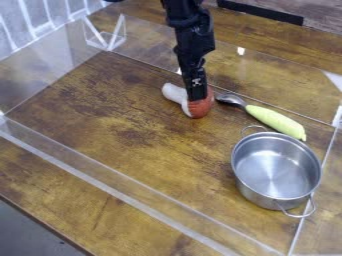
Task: Put the mushroom in the silver pot
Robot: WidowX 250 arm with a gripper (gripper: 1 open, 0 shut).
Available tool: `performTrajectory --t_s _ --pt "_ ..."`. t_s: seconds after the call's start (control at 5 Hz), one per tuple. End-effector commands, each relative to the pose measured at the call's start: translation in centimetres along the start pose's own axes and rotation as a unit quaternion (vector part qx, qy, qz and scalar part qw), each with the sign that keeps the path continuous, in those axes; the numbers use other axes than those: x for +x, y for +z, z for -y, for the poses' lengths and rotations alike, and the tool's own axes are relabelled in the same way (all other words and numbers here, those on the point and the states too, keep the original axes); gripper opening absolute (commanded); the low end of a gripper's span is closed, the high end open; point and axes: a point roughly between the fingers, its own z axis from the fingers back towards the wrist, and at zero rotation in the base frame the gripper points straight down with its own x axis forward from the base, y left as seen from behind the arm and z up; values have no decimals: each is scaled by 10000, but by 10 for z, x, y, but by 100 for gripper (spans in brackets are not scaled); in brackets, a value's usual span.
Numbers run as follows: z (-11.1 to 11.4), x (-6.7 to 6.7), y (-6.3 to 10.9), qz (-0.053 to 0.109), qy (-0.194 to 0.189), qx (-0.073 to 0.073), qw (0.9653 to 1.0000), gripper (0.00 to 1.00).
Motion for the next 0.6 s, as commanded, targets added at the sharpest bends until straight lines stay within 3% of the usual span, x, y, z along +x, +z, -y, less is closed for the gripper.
performTrajectory --t_s 0.0,0.4 --pt "-18 -14 -5 62 78 24 9999 100" --pt "1 0 -23 88 -46 -280 9996 100"
